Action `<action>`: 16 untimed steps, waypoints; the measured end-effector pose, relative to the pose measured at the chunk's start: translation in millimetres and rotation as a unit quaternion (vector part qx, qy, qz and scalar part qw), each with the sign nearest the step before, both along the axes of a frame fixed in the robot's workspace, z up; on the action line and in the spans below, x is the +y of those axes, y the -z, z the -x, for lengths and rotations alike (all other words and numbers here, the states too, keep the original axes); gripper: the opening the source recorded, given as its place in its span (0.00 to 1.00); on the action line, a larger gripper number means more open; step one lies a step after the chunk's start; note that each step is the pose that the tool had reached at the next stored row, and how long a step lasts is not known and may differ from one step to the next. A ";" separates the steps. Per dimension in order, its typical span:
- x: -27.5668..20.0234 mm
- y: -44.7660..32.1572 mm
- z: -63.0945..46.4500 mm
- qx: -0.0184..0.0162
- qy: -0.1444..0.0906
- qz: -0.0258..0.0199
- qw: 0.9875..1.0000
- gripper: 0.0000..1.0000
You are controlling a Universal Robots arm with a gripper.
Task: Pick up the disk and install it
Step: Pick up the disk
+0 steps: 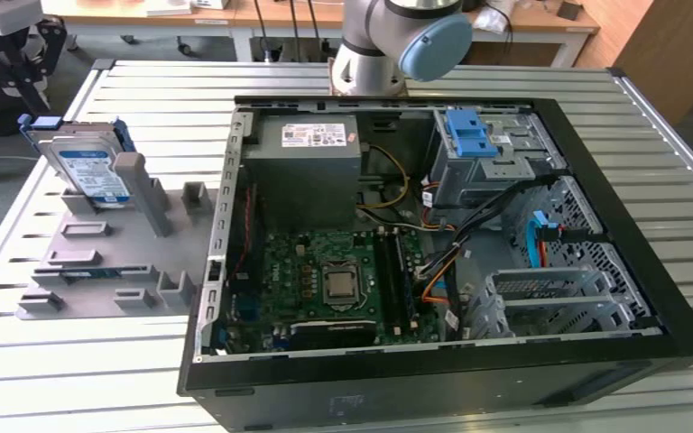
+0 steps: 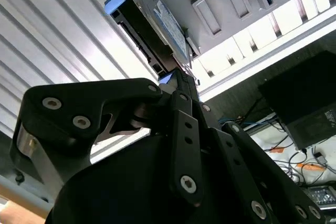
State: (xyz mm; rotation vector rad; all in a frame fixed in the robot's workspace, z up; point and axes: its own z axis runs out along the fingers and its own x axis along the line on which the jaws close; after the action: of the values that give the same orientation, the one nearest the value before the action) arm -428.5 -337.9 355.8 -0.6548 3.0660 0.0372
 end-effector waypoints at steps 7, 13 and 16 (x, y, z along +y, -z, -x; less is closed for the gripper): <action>0.0 0.0 0.0 0.000 -0.005 0.000 1.000 0.11; 0.0 0.1 0.0 0.000 -0.040 0.000 0.999 0.11; 0.0 0.2 0.0 0.000 -0.067 0.000 0.998 0.11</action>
State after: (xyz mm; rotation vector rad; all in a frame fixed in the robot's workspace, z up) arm -428.5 -337.9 355.6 -0.8606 3.0163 0.0377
